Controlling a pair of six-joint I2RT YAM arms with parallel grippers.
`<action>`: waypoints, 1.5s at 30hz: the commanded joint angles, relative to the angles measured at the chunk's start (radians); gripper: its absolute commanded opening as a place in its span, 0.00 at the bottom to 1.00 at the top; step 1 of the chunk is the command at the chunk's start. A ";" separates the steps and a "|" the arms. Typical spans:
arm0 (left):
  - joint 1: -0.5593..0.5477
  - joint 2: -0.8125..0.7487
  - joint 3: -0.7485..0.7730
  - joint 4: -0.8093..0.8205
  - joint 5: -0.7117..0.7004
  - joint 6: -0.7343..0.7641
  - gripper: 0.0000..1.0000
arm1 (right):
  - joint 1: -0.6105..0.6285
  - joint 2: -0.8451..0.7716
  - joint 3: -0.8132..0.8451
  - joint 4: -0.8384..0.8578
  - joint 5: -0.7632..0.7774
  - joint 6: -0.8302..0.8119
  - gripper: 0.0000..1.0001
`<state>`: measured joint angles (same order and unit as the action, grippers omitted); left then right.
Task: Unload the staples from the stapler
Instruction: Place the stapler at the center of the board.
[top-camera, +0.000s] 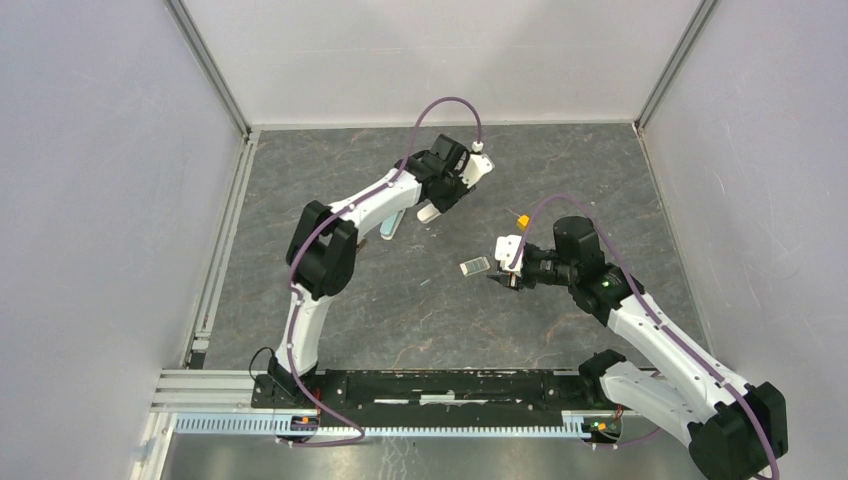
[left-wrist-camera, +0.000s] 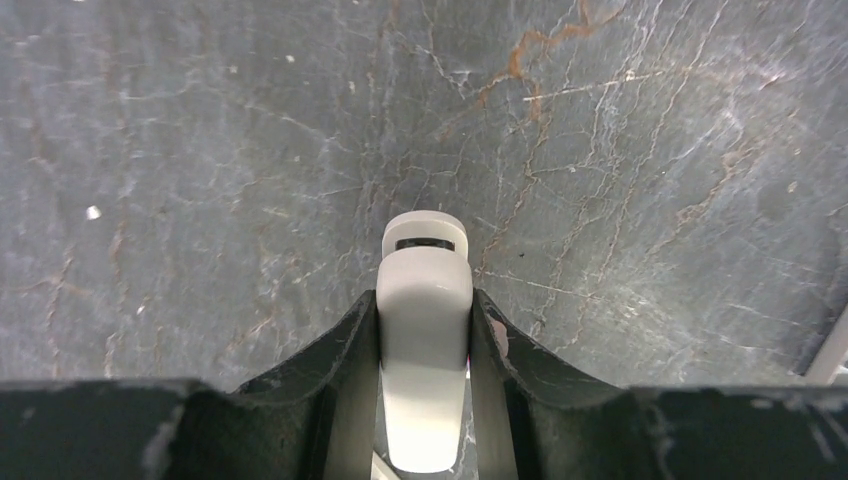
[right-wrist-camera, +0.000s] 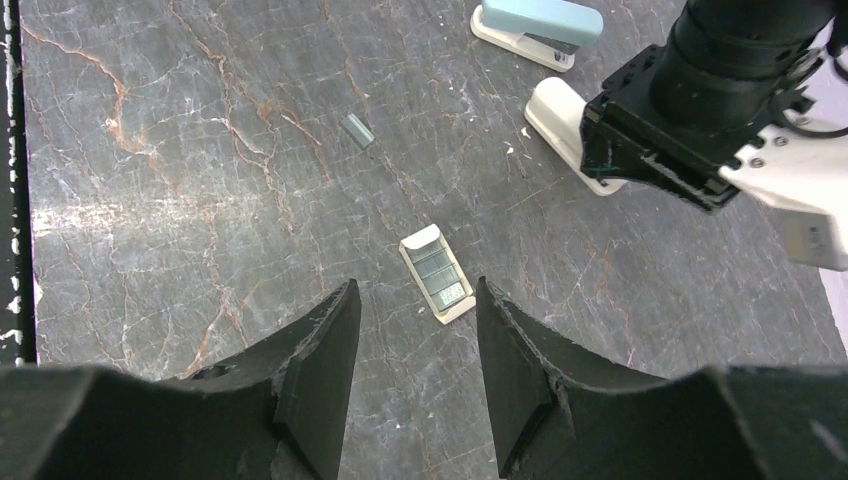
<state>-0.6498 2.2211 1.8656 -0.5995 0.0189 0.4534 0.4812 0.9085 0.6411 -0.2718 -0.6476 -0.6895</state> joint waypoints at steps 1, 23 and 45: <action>0.024 0.051 0.111 -0.073 0.045 0.097 0.09 | -0.005 -0.005 0.000 0.004 0.006 -0.016 0.53; 0.055 -0.014 0.204 -0.073 0.102 -0.124 0.60 | -0.019 0.002 0.000 -0.009 -0.016 -0.030 0.53; 0.219 -0.524 -0.594 0.448 -0.003 -0.650 0.98 | -0.044 0.017 -0.006 -0.010 -0.062 -0.028 0.54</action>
<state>-0.4263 1.6360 1.2144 -0.1318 0.0753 -0.0505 0.4427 0.9176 0.6407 -0.2951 -0.6819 -0.7124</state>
